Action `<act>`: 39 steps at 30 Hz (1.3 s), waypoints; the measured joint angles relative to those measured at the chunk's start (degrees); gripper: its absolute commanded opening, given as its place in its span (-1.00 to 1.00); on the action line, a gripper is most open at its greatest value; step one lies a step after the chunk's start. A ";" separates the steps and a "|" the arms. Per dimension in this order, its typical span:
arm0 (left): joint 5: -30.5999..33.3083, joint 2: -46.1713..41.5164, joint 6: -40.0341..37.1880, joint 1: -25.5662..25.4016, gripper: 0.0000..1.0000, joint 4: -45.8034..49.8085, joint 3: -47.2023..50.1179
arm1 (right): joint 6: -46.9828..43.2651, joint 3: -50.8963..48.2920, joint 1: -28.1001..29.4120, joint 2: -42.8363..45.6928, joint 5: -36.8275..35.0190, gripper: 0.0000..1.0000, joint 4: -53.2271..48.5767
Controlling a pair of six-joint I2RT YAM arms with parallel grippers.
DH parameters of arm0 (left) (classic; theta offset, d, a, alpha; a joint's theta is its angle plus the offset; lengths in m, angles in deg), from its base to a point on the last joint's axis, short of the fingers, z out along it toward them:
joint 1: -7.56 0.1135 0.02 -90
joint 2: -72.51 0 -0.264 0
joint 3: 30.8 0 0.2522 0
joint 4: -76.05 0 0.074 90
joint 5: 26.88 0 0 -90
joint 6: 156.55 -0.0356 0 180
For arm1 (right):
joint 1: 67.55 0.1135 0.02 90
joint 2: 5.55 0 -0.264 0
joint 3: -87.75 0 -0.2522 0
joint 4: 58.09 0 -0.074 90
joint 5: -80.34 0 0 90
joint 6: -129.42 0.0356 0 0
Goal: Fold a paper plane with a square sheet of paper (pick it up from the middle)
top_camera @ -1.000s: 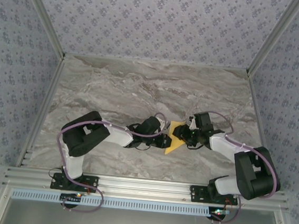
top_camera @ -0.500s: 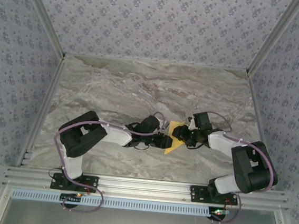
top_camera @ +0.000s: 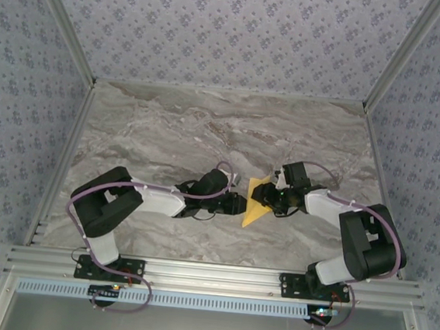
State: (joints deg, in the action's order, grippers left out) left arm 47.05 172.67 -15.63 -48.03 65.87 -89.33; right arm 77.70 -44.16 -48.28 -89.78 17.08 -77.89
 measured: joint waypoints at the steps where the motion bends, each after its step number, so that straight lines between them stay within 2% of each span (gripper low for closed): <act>1: 0.02 0.00 0.00 0.00 -0.48 -0.04 0.00 | -0.09 0.02 0.00 -0.04 0.09 0.09 0.02; 5: 0.02 0.15 0.07 0.00 -0.20 -0.24 0.00 | -0.24 0.02 0.00 -0.04 0.26 0.09 0.04; 9: -0.07 1.40 -0.50 -0.07 -0.19 -0.33 -0.17 | -0.22 0.02 -0.02 -0.04 0.76 0.08 0.24; 21: -1.29 7.15 -2.86 -0.39 -0.47 -0.17 -5.79 | 0.24 -0.44 -0.28 0.61 2.27 0.06 0.55; 32: 0.24 9.40 -6.78 -0.37 -0.67 2.14 -8.66 | 1.36 -1.55 -3.43 6.58 4.59 0.06 0.66; 39: 0.46 9.84 -9.94 -0.04 -0.94 4.02 -9.81 | 1.31 -1.88 -4.68 9.03 4.55 0.07 -0.31</act>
State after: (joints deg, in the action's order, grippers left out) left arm 47.50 182.51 -25.58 -48.07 69.89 -99.14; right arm 79.01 -46.04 -52.96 -80.75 21.63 -78.20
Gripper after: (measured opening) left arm 0.060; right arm 0.532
